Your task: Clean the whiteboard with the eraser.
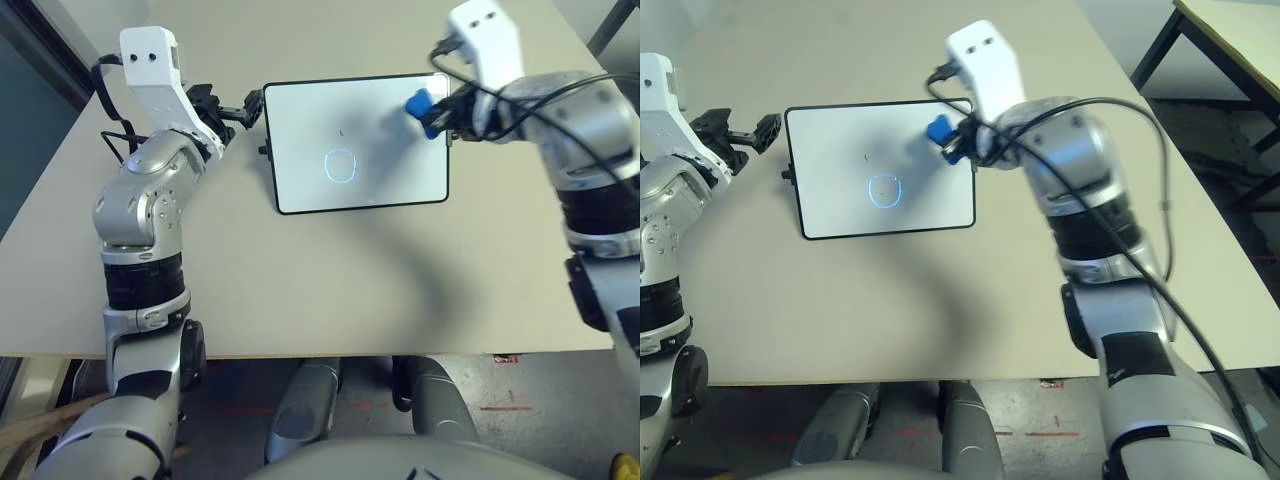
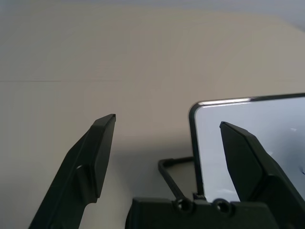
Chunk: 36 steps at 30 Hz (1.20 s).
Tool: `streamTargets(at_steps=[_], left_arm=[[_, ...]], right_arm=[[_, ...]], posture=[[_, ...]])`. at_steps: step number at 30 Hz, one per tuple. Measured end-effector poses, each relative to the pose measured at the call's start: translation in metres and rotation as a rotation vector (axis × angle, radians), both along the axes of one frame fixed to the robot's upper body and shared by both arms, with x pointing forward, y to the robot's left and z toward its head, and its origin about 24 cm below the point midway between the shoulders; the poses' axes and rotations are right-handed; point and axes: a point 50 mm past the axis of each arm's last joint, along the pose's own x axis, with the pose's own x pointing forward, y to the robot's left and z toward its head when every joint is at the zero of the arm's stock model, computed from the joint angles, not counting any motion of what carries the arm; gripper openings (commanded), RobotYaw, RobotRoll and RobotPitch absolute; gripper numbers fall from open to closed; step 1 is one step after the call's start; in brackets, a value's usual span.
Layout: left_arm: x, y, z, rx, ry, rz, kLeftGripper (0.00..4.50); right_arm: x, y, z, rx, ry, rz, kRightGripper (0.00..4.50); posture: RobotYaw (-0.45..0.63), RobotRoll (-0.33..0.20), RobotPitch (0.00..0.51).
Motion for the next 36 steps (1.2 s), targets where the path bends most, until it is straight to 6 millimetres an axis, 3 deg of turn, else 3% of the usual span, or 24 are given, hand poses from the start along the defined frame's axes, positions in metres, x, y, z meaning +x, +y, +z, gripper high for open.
streamTargets(at_steps=[3, 6, 10, 16, 23, 36], left_arm=[[-0.016, -0.013, 0.001, 0.101, 0.055, -0.229, 4.5], [-0.035, -0.014, 0.0, 0.193, 0.162, -0.405, 4.5], [-0.049, -0.01, 0.002, 0.288, 0.25, -0.511, 4.5], [-0.053, -0.016, 0.0, 0.295, 0.278, -0.575, 4.5], [-0.056, -0.025, -0.005, 0.267, 0.278, -0.601, 4.5], [-0.057, -0.03, -0.006, 0.261, 0.274, -0.604, 4.5]], right_arm=[[0.001, 0.013, -0.006, -0.017, -0.003, 0.067, 0.78], [0.003, 0.02, -0.01, -0.027, -0.007, 0.1, 0.78], [0.007, 0.033, -0.014, -0.051, -0.029, 0.149, 0.78], [0.017, 0.052, -0.01, -0.089, -0.092, 0.186, 0.78], [0.03, 0.056, -0.006, -0.178, -0.168, 0.175, 0.78], [0.02, 0.058, -0.038, -0.287, -0.111, 0.228, 0.77]], posture=[[0.2, 0.0, 0.184], [0.21, 0.0, 0.185], [0.21, 0.0, 0.186], [0.22, 0.0, 0.179], [0.23, 0.0, 0.179], [0.21, 0.0, 0.167]])
